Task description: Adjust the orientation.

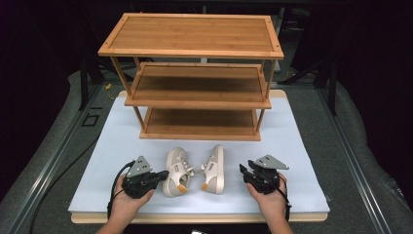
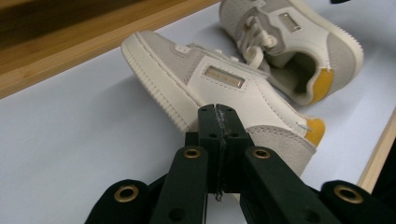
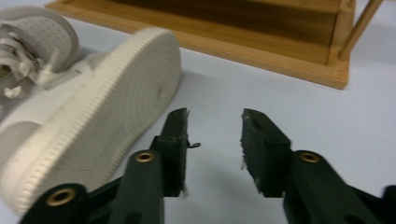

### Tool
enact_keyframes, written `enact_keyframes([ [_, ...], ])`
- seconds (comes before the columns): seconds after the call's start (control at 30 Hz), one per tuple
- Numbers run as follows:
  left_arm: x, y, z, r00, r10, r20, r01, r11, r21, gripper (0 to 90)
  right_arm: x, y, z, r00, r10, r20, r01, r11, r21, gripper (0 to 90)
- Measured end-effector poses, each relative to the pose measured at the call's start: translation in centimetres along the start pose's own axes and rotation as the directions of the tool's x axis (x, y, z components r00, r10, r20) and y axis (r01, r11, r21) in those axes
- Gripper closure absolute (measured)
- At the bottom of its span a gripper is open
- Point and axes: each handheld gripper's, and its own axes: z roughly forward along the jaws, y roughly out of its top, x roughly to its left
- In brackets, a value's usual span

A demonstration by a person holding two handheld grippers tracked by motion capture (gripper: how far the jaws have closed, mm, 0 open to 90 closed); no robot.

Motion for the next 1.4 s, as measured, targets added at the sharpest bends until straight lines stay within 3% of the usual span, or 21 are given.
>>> enact_keyframes([
  [0.17, 0.8, -0.5, -0.3, 0.9994, -0.032, -0.009, 0.032, 0.9994, 0.016, 89.8, 0.6, 0.3, -0.2, 0.9993, 0.01, -0.037, -0.01, 1.0, -0.004, 76.5],
  [0.23, 1.0, -0.6, -0.3, 0.9992, -0.037, -0.017, 0.037, 0.9991, 0.022, 89.8, 1.2, 0.5, -0.2, 0.9987, -0.01, -0.051, 0.01, 1.0, -0.016, 80.9],
  [0.37, 1.5, -1.0, -0.3, 0.9984, -0.043, -0.036, 0.044, 0.9982, 0.04, 89.9, 2.8, 1.0, -0.4, 0.9919, -0.075, -0.102, 0.071, 0.997, -0.04, 88.2],
  [0.4, 1.7, -1.3, -0.3, 0.9977, -0.05, -0.044, 0.053, 0.9973, 0.051, 89.9, 3.9, 1.1, -0.3, 0.9865, -0.112, -0.119, 0.108, 0.993, -0.042, 89.4],
  [0.43, 1.7, -1.3, -0.3, 0.9977, -0.05, -0.044, 0.053, 0.9973, 0.051, 90.0, 3.9, 1.1, -0.3, 0.9865, -0.112, -0.119, 0.108, 0.993, -0.042, 89.4],
  [0.57, 2.3, -1.7, 0.0, 0.9956, -0.064, -0.069, 0.07, 0.994, 0.084, 90.0, 6.0, 1.1, 0.3, 0.9684, -0.195, -0.155, 0.19, 0.981, -0.045, 89.5],
  [0.63, 2.5, -1.8, 0.0, 0.9951, -0.069, -0.071, 0.075, 0.9932, 0.089, 90.0, 6.2, 1.1, 0.5, 0.9662, -0.204, -0.158, 0.2, 0.979, -0.037, 89.5],
  [0.67, 2.7, -1.9, 0.1, 0.9943, -0.072, -0.079, 0.079, 0.9923, 0.096, 90.0, 6.4, 0.9, 0.8, 0.9683, -0.212, -0.132, 0.213, 0.977, -0.006, 89.9],
  [1.0, 2.9, -2.0, 0.2, 0.9927, -0.085, -0.086, 0.094, 0.9895, 0.11, 89.9, 5.5, 0.8, 0.6, 0.9784, -0.139, -0.153, 0.141, 0.99, -0.001, 88.4],
  [1.17, 3.2, -2.1, 0.1, 0.9906, -0.095, -0.098, 0.105, 0.9888, 0.106, 89.7, 5.0, 0.7, 0.2, 0.9842, -0.124, -0.126, 0.127, 0.992, 0.014, 87.8],
  [1.4, 3.4, -1.9, -0.5, 0.9886, -0.121, -0.09, 0.127, 0.9894, 0.07, 89.5, 3.8, 0.3, -0.2, 0.9936, -0.061, -0.095, 0.065, 0.997, 0.043, 87.8],
])
